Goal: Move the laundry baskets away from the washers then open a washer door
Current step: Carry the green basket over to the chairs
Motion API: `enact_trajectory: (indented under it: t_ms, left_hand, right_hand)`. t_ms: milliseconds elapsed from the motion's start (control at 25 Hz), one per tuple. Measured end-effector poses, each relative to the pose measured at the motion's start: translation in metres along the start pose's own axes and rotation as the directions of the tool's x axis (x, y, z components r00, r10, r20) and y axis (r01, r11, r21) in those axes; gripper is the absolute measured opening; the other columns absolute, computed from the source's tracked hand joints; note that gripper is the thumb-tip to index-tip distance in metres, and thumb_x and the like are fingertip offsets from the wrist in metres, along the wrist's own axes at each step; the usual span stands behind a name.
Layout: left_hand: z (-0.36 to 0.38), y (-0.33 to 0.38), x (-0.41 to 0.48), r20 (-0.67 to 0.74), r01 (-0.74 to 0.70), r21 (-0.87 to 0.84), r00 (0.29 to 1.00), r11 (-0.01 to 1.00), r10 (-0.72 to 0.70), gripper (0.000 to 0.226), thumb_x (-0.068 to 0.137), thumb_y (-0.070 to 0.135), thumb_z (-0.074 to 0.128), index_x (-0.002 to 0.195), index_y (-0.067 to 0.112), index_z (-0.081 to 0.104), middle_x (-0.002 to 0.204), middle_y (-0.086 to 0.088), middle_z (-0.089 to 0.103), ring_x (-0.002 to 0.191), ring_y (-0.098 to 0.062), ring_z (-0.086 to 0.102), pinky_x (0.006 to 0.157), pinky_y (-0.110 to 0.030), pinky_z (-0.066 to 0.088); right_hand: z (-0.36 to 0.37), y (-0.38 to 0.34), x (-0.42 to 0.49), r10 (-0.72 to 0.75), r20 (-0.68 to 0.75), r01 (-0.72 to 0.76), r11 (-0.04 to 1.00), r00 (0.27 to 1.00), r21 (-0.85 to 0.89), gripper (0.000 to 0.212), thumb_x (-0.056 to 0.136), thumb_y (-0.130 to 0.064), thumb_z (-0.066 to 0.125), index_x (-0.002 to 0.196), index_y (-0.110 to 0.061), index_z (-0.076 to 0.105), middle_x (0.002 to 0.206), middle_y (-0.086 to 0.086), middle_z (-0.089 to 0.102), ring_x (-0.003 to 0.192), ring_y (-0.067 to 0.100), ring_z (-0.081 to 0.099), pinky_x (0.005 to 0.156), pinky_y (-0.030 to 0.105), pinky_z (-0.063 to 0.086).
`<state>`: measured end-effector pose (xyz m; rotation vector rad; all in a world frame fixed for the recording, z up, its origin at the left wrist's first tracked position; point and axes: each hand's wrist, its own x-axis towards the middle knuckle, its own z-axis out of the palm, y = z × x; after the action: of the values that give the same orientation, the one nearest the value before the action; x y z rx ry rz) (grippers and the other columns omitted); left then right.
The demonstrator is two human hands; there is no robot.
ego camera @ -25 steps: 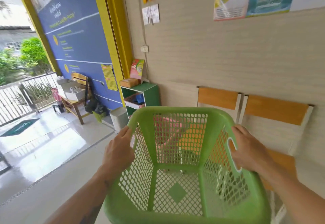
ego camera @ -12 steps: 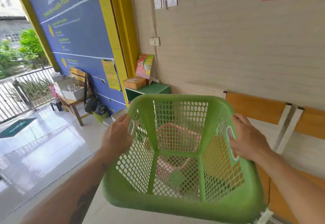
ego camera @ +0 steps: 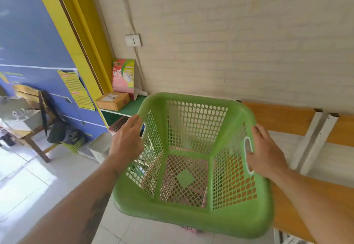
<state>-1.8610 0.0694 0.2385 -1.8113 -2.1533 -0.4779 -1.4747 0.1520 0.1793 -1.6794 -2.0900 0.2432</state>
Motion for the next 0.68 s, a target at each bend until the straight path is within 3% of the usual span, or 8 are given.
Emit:
enact_trajectory:
  t_ms: [120, 280, 440, 560, 680]
  left_hand:
    - [0.033, -0.017, 0.043, 0.026, -0.038, -0.001, 0.999, 0.999, 0.038, 0.064, 0.072, 0.002, 0.057, 0.133, 0.015, 0.046, 0.137, 0.002, 0.046, 0.089, -0.033, 0.065, 0.064, -0.041, 0.053]
    - [0.089, -0.04, 0.098, 0.092, -0.076, -0.053, 0.992, 0.996, 0.081, 0.064, 0.074, 0.003, 0.058, 0.136, 0.014, 0.044, 0.138, 0.001, 0.044, 0.095, -0.03, 0.064, 0.066, -0.043, 0.057]
    - [0.161, -0.07, 0.147, 0.164, -0.141, -0.127, 0.973, 0.982, 0.161, 0.065, 0.073, 0.001, 0.061, 0.134, 0.014, 0.044, 0.138, 0.0, 0.044, 0.098, -0.027, 0.063, 0.065, -0.041, 0.058]
    - [0.227, -0.096, 0.16, 0.263, -0.159, -0.211, 0.941, 0.964, 0.212, 0.072, 0.07, -0.002, 0.06, 0.138, 0.012, 0.04, 0.141, -0.002, 0.041, 0.107, -0.026, 0.059, 0.077, -0.04, 0.057]
    - [0.3, -0.12, 0.164, 0.359, -0.188, -0.238, 0.895, 0.953, 0.266, 0.08, 0.069, -0.001, 0.06, 0.143, 0.009, 0.034, 0.146, -0.006, 0.037, 0.124, -0.028, 0.046, 0.097, -0.047, 0.049]
  right_hand:
    - [0.03, -0.005, 0.035, 0.033, 0.04, -0.032, 0.999, 0.999, -0.021, 0.084, 0.085, -0.017, 0.062, 0.152, -0.014, 0.012, 0.161, -0.005, 0.006, 0.142, 0.026, 0.031, 0.103, 0.044, 0.045]
    - [0.07, -0.012, 0.073, 0.094, 0.077, -0.093, 0.995, 0.993, -0.026, 0.089, 0.078, -0.012, 0.07, 0.149, -0.014, 0.017, 0.158, -0.001, 0.014, 0.133, 0.029, 0.043, 0.099, 0.044, 0.05]
    - [0.124, -0.02, 0.1, 0.184, 0.083, -0.18, 0.982, 0.979, -0.055, 0.088, 0.075, -0.012, 0.072, 0.147, -0.016, 0.021, 0.155, -0.004, 0.018, 0.125, 0.027, 0.049, 0.091, 0.033, 0.053]
    - [0.166, -0.029, 0.105, 0.257, 0.13, -0.246, 0.965, 0.958, -0.095, 0.091, 0.075, -0.009, 0.072, 0.148, -0.018, 0.019, 0.156, -0.006, 0.017, 0.121, 0.025, 0.052, 0.08, 0.021, 0.049]
    - [0.216, -0.036, 0.108, 0.344, 0.198, -0.308, 0.932, 0.918, -0.189, 0.09, 0.079, -0.01, 0.07, 0.151, -0.012, 0.016, 0.159, 0.001, 0.014, 0.129, 0.029, 0.047, 0.088, 0.028, 0.05]
